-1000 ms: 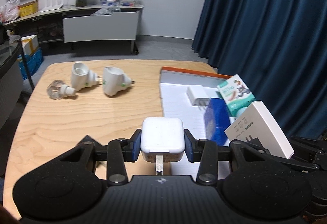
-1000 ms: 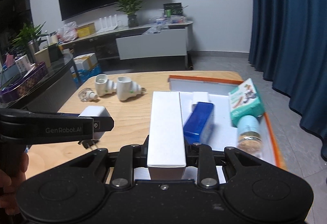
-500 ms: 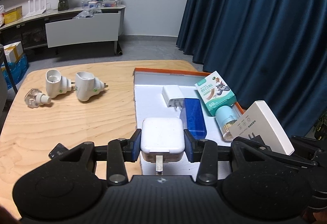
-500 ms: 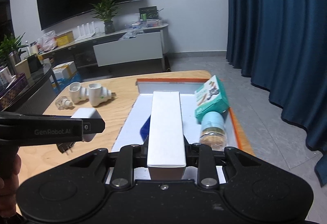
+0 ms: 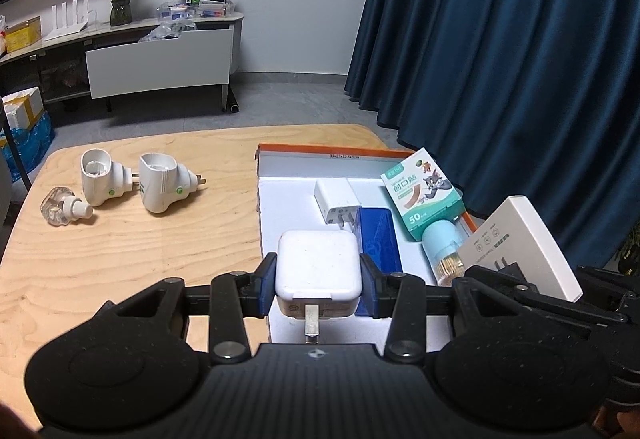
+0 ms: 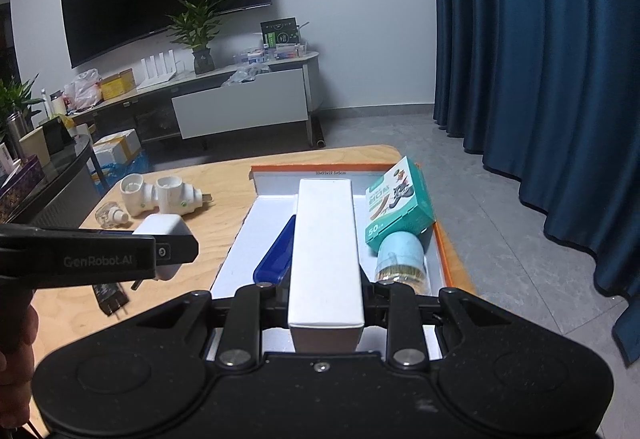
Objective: Organize rigid objects
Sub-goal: 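Lower the white charger into the box with the left tool while the right lowers the charger box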
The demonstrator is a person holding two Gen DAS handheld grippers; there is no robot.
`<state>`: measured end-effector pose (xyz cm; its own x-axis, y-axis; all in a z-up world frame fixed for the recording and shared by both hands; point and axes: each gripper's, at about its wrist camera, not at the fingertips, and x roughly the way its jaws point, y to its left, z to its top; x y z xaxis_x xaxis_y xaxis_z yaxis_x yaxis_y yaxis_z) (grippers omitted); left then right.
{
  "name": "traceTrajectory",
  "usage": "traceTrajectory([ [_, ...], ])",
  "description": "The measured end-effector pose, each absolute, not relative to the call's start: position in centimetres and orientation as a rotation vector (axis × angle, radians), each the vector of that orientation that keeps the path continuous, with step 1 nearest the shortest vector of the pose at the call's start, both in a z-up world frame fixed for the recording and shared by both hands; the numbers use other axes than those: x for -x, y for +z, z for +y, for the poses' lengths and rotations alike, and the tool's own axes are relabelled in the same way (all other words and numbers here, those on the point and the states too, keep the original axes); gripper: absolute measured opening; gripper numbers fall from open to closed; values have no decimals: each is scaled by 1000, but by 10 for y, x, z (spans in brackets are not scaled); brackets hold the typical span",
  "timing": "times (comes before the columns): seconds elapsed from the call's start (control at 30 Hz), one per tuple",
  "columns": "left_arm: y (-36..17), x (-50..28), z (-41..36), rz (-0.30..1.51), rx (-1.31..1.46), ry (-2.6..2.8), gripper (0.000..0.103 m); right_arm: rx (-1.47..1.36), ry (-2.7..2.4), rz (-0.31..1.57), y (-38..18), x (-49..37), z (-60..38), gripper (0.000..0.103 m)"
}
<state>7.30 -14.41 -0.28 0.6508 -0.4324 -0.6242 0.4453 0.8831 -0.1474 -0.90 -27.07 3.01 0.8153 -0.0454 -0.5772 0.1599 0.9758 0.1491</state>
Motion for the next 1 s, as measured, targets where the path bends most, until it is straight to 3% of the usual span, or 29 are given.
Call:
traceTrajectory([
  [1.0, -9, -128, -174, 727, -28, -461, 42, -174, -110, 599, 29, -58, -303, 32],
])
